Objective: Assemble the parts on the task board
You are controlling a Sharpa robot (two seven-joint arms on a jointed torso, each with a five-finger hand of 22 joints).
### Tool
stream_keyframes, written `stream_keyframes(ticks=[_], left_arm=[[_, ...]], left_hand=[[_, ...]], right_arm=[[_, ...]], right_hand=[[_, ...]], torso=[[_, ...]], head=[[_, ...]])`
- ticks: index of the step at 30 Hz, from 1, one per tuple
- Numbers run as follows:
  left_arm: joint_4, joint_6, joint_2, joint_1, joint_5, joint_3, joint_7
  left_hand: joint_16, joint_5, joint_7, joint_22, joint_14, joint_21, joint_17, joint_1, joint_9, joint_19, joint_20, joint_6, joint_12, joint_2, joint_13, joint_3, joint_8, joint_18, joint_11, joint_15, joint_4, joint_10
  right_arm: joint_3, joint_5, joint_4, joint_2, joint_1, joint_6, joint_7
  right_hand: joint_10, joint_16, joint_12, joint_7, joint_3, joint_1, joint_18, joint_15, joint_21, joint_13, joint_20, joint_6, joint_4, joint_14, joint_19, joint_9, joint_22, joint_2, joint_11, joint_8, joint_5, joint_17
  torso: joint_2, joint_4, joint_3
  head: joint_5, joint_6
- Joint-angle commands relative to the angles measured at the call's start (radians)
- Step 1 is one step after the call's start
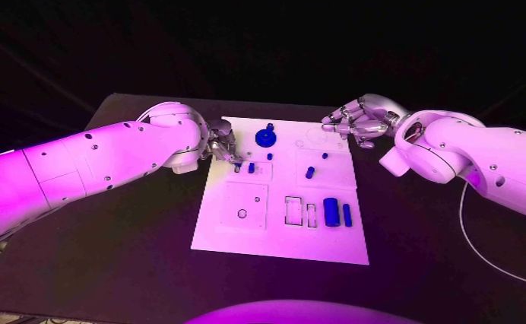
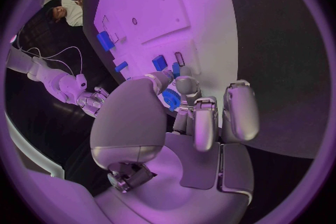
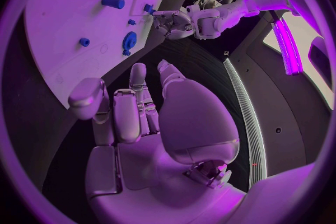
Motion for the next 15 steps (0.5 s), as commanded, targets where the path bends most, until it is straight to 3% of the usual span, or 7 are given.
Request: stream_keyframes(ticks=[1,15], left_arm=[[0.001,0.035,-0.001,-0.001,-0.016,0.000,-0.008],[0.005,0.071,-0.005,-0.001,-0.009,0.000,-0.007]], left_hand=[[0.002,0.005,-0.002,0.029,0.105,0.005,0.264,0.003,0.000,0.004,0.001,0.003,0.004,-0.005,0.002,0.152,0.002,-0.007,0.000,-0.002,-0.157,0.009],[0.002,0.005,-0.003,0.031,0.105,0.006,0.264,0.003,-0.001,0.005,0.001,0.005,0.006,-0.007,0.004,0.153,0.002,-0.007,0.000,-0.001,-0.159,0.012]], right_arm=[[0.000,0.001,0.001,0.000,-0.001,0.014,0.008],[0.000,0.000,0.000,0.001,-0.001,0.017,0.009]], right_hand=[[-0.010,-0.005,-0.005,0.002,-0.006,0.003,0.020,0.001,-0.006,-0.001,0.000,0.000,0.001,0.023,-0.003,0.000,-0.001,0.011,0.000,0.007,0.004,-0.001],[-0.010,-0.005,-0.004,0.002,-0.007,0.004,0.020,0.001,-0.008,-0.002,0.000,0.000,0.003,0.023,-0.004,0.000,-0.002,0.013,0.000,0.007,0.005,-0.001]], torso=[[-0.001,0.0019,-0.0001],[-0.001,0.0011,0.0000]], head=[[0.000,-0.003],[0.006,-0.009]])
